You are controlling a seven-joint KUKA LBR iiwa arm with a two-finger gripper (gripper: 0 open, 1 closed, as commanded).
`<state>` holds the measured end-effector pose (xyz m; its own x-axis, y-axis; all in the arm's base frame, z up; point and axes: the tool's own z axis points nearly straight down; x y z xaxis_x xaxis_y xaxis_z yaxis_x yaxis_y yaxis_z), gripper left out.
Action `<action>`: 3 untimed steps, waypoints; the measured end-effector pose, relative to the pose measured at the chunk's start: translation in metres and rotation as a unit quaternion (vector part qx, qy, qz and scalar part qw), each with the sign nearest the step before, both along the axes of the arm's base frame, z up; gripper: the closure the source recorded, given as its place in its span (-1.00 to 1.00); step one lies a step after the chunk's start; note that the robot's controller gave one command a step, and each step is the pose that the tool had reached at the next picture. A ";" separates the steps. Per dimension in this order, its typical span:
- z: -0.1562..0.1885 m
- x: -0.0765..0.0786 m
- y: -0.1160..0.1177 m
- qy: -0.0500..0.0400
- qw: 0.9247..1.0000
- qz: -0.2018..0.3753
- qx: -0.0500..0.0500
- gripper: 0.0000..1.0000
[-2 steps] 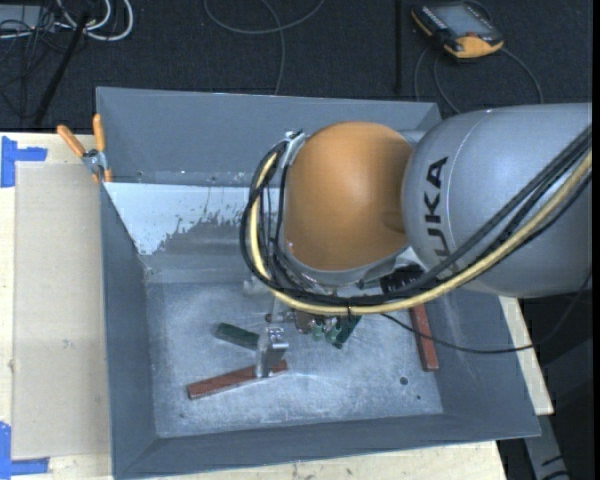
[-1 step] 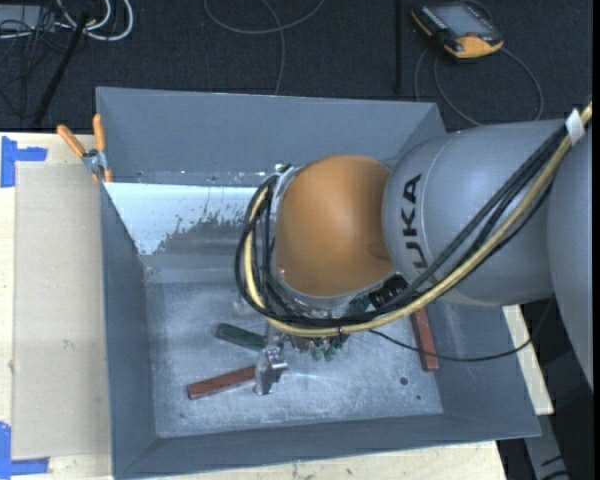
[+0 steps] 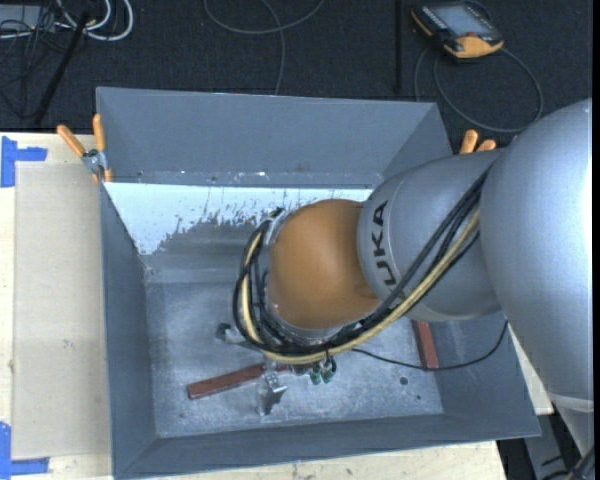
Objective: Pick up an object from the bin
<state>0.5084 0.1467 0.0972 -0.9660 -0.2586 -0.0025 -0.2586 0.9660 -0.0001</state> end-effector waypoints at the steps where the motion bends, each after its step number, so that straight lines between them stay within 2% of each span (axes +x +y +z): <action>1: -0.025 0.000 -0.004 0.000 0.997 0.074 -0.001 -1.00; 2: -0.025 -0.008 0.001 0.000 0.999 -0.042 0.002 -1.00; 3: -0.022 0.002 -0.002 -0.004 0.997 0.073 0.002 1.00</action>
Offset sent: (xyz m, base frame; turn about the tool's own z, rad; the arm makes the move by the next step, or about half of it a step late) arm -0.0120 -0.0005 -0.0272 0.1114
